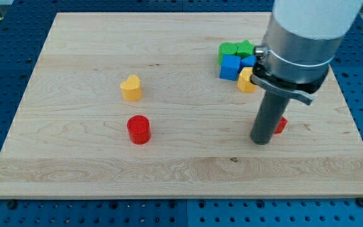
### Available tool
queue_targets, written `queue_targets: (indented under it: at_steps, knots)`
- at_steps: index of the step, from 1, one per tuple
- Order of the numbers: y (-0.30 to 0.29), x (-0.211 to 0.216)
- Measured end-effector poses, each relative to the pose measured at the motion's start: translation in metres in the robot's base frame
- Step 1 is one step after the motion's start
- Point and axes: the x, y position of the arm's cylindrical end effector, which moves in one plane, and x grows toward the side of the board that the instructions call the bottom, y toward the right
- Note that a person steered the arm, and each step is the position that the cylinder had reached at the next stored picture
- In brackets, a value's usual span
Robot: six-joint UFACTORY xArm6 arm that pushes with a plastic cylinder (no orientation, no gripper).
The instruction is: Slide red star diagonal to hexagon
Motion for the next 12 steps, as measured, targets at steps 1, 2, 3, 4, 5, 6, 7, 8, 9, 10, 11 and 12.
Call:
queue_targets:
  at_steps: [1, 2, 3, 4, 5, 6, 7, 8, 9, 10, 11, 12]
  knots:
    - [0.018, 0.005]
    - [0.021, 0.016]
    - [0.036, 0.015]
    - [0.036, -0.001]
    - [0.029, 0.005]
    - [0.009, 0.006]
    - [-0.003, -0.005]
    - [0.024, -0.006]
    - [0.051, -0.007]
    - [0.051, -0.007]
    - [0.06, -0.015]
    - [0.059, -0.008]
